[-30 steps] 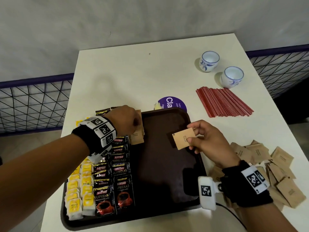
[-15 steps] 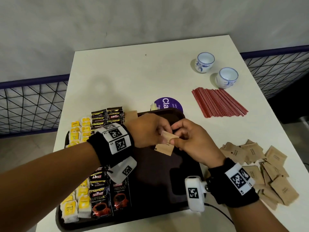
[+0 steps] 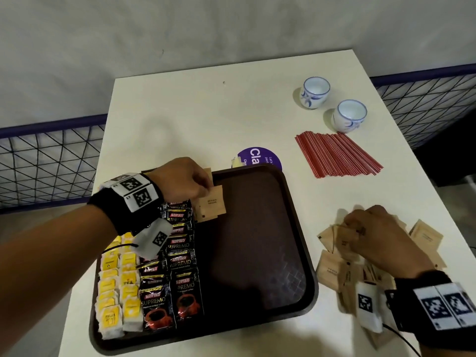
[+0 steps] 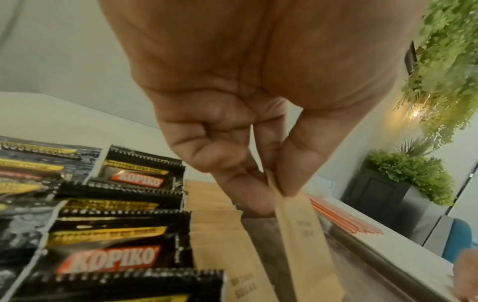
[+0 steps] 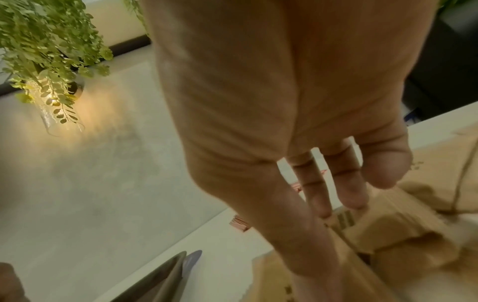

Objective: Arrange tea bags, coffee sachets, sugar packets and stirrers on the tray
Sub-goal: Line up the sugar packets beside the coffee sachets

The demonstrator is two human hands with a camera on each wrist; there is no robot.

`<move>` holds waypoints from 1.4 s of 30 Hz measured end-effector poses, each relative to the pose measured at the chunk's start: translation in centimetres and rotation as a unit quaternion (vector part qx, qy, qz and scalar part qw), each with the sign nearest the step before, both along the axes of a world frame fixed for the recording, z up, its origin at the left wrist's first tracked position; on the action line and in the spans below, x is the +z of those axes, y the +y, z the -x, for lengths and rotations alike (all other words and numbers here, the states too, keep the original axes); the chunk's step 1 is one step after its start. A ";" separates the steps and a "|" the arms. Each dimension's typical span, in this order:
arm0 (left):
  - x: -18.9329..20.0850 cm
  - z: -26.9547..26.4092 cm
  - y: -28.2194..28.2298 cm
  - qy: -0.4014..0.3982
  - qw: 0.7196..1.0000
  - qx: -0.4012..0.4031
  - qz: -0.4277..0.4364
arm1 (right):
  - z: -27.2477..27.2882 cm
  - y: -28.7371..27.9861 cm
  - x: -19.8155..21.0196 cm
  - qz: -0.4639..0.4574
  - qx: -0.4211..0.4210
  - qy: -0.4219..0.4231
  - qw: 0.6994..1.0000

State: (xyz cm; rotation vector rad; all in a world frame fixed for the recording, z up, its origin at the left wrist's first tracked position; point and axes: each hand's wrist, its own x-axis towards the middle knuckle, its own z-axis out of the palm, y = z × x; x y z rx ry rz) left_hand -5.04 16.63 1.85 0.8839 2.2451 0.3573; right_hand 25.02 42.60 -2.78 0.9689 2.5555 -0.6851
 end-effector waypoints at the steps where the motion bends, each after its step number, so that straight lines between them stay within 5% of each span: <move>1: 0.0 0.0 -0.1 -0.001 1.000 -0.008 0.007 | -0.1 0.0 -0.2 0.002 -0.006 0.007 1.000; 7: -0.3 -0.3 -0.3 -0.008 0.999 -0.037 0.030 | -0.3 0.2 -1.2 0.000 -0.028 0.060 0.998; 21: -2.4 -0.2 -0.5 0.161 0.976 -0.095 0.114 | 0.0 0.6 0.6 0.103 -0.123 0.122 0.980; 31: -2.2 -0.8 -0.2 0.194 0.973 -0.101 0.079 | 1.5 -0.4 3.0 0.239 -0.239 0.246 0.909; 37: -0.4 -4.4 2.8 0.030 0.992 -0.063 -0.106 | 4.1 -3.2 2.3 0.357 -0.234 0.255 0.868; 42: -1.0 -7.1 5.5 -0.154 0.976 -0.048 -0.144 | 5.9 -5.3 2.2 0.412 -0.210 0.259 0.848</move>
